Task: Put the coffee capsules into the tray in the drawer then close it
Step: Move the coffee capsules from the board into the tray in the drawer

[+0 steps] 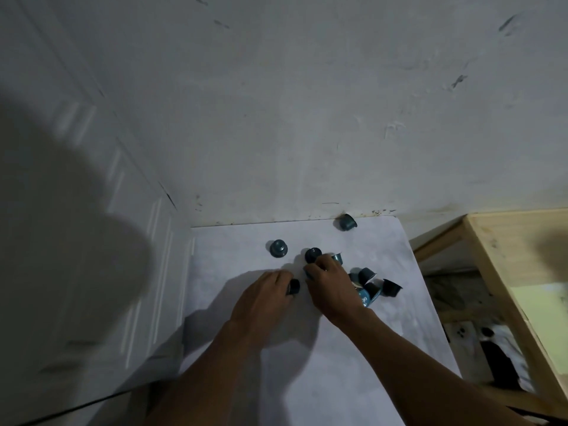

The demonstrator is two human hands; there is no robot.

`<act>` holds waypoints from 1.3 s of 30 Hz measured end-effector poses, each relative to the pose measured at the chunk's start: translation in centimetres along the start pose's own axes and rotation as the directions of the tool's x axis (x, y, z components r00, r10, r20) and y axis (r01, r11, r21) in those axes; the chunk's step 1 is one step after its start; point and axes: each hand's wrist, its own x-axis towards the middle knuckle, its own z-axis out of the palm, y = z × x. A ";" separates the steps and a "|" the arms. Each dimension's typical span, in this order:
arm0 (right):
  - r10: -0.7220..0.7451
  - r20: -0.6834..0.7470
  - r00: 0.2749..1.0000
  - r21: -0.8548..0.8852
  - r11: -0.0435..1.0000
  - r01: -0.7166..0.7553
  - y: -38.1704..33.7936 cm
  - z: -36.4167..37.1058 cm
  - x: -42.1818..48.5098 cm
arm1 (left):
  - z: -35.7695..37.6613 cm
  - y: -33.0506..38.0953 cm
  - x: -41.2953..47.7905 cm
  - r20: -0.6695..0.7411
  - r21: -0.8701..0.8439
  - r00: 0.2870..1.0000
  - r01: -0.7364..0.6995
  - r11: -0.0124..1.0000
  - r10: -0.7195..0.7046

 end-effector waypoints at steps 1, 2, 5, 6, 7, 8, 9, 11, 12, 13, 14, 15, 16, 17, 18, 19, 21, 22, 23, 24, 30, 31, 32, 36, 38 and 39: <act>0.002 0.001 1.000 0.004 1.000 -0.002 0.1 0.0 0.1 | 0.0 -0.2 0.0 -0.013 0.001 1.000 0.006 1.000 -0.006; 0.001 0.003 1.000 0.011 1.000 -0.001 0.1 -0.1 0.2 | -0.1 -0.3 -0.1 -0.021 -0.001 1.000 0.014 1.000 -0.014; -0.007 -0.007 1.000 0.042 0.999 0.007 -0.1 -0.9 0.1 | -0.4 -0.4 -0.4 -0.040 -0.017 0.999 0.028 0.999 -0.029; -0.008 -0.008 1.000 0.054 0.999 0.008 -0.3 -1.1 -0.1 | -0.6 -0.4 -0.5 -0.048 -0.019 0.998 0.029 0.999 -0.030; -0.006 -0.009 1.000 0.062 0.998 0.006 -0.5 -1.4 -0.3 | -0.8 -0.3 -0.6 -0.053 -0.015 0.998 0.032 0.999 -0.033; 0.000 -0.011 1.000 0.065 0.998 0.001 -0.6 -1.6 -0.5 | -1.1 -0.2 -0.8 -0.057 -0.014 0.998 0.039 0.999 -0.040; 0.010 -0.019 1.000 0.068 0.998 -0.009 -0.7 -1.8 -0.7 | -1.4 0.0 -1.0 -0.062 -0.010 0.997 0.042 0.999 -0.042; 0.034 -0.038 0.999 0.083 0.996 -0.031 -0.9 -2.3 -1.3 | -1.9 0.3 -1.4 -0.089 0.003 0.995 0.035 0.999 -0.035; 0.043 -0.046 0.998 0.097 0.995 -0.038 -1.0 -2.7 -1.7 | -2.3 0.5 -1.7 -0.108 0.013 0.994 0.026 1.000 -0.025; 0.049 -0.049 0.998 0.120 0.992 -0.042 -1.1 -3.0 -2.2 | -2.7 0.8 -2.0 -0.125 0.028 0.992 0.016 0.999 -0.012; 0.048 -0.052 0.998 0.152 0.988 -0.040 -1.2 -3.4 -2.8 | -3.2 1.2 -2.4 -0.145 0.036 0.989 0.003 0.999 0.003; 0.042 -0.058 0.997 0.182 0.983 -0.031 -1.3 -3.8 -3.5 | -3.7 1.6 -2.9 -0.164 0.046 0.986 -0.011 0.999 0.018; 0.037 -0.068 0.997 0.208 0.978 -0.022 -1.3 -4.1 -4.2 | -4.2 2.0 -3.3 -0.179 0.071 0.983 -0.030 0.997 0.042; 0.041 -0.071 0.997 0.226 0.974 -0.024 -1.4 -4.5 -4.9 | -4.7 2.6 -3.8 -0.192 0.108 0.979 -0.046 0.993 0.067; 0.048 -0.070 0.996 0.230 0.973 -0.031 -1.5 -4.9 -5.6 | -5.2 3.1 -4.4 -0.212 0.135 0.973 -0.065 0.989 0.093; 0.049 -0.074 0.996 0.223 0.974 -0.031 -1.6 -5.2 -6.5 | -5.5 3.8 -5.0 -0.233 0.147 0.966 -0.079 0.986 0.112; 0.045 -0.098 0.994 0.216 0.976 -0.023 -1.9 -5.7 -8.1 | -5.9 5.0 -6.4 -0.254 0.128 0.963 -0.062 0.990 0.093; 0.045 -0.110 0.993 0.227 0.974 -0.019 -2.0 -6.0 -8.9 | -6.0 5.4 -7.0 -0.265 0.107 0.962 -0.040 0.993 0.068; 0.041 -0.116 0.992 0.239 0.971 -0.012 -2.3 -6.2 -9.8 | -6.0 5.8 -7.8 -0.272 0.092 0.961 -0.022 0.996 0.047; 0.031 -0.122 0.992 0.248 0.969 0.001 -2.6 -6.4 -10.6 | -6.2 6.2 -8.6 -0.280 0.080 0.959 -0.013 0.997 0.035; -0.050 -0.166 0.985 0.313 0.944 0.100 -5.3 -7.5 -15.5 | -7.6 8.0 -14.6 -0.321 0.103 0.947 0.035 0.994 0.000; -0.073 -0.178 0.981 0.309 0.943 0.127 -5.9 -7.6 -16.2 | -8.0 8.1 -15.6 -0.338 0.105 0.941 0.039 0.994 -0.002; -0.089 -0.191 0.978 0.305 0.941 0.145 -6.5 -7.7 -16.8 | -8.2 8.2 -16.6 -0.356 0.108 0.934 0.048 0.993 -0.006; -0.149 -0.232 0.961 0.304 0.928 0.217 -10.0 -8.0 -19.2 | -9.7 7.8 -21.3 -0.442 0.106 0.896 0.095 0.990 -0.038; -0.160 -0.233 0.959 0.314 0.921 0.230 -11.2 -8.0 -19.5 | -10.1 7.4 -22.6 -0.464 0.089 0.883 0.123 0.988 -0.068; -0.175 -0.235 0.956 0.318 0.916 0.245 -12.4 -7.9 -19.9 | -10.7 7.0 -23.8 -0.475 0.079 0.875 0.141 0.987 -0.087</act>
